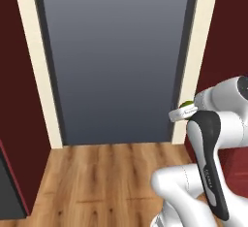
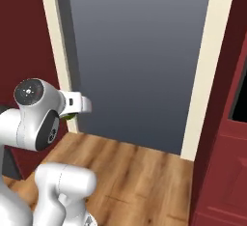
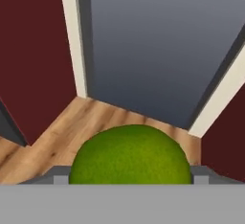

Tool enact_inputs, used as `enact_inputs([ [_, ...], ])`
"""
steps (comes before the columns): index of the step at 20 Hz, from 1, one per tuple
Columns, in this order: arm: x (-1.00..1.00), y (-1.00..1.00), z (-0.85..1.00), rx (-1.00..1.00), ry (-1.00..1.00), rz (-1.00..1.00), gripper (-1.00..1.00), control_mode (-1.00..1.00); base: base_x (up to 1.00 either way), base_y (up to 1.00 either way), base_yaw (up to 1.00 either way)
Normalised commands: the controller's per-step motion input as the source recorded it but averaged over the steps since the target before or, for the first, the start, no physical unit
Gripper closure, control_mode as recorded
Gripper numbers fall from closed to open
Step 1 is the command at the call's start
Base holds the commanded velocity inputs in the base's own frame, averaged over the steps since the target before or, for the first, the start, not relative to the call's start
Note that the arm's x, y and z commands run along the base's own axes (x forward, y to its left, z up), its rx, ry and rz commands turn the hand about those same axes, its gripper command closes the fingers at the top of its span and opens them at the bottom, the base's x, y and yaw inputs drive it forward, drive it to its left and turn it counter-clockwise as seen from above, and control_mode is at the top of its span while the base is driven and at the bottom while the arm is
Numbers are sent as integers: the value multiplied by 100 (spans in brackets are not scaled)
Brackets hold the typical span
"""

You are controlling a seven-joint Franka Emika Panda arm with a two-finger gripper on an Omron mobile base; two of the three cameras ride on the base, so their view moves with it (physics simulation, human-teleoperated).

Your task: Place the liquor on the top shelf of the fridge to keep it out of children's reach, and place the onion and lime on lower shelves for easy access.

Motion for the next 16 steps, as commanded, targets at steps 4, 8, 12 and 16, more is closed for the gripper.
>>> enact_inputs([
  [4, 0, 0, 0, 0, 0, 0, 100, 100, 0, 84, 17],
  [8, 0, 0, 0, 0, 0, 0, 100, 100, -17, 89, 10],
  [12, 0, 0, 0, 0, 0, 0, 100, 100, -17, 96, 1],
  [16, 0, 0, 0, 0, 0, 0, 100, 100, -10, 100, -1],
])
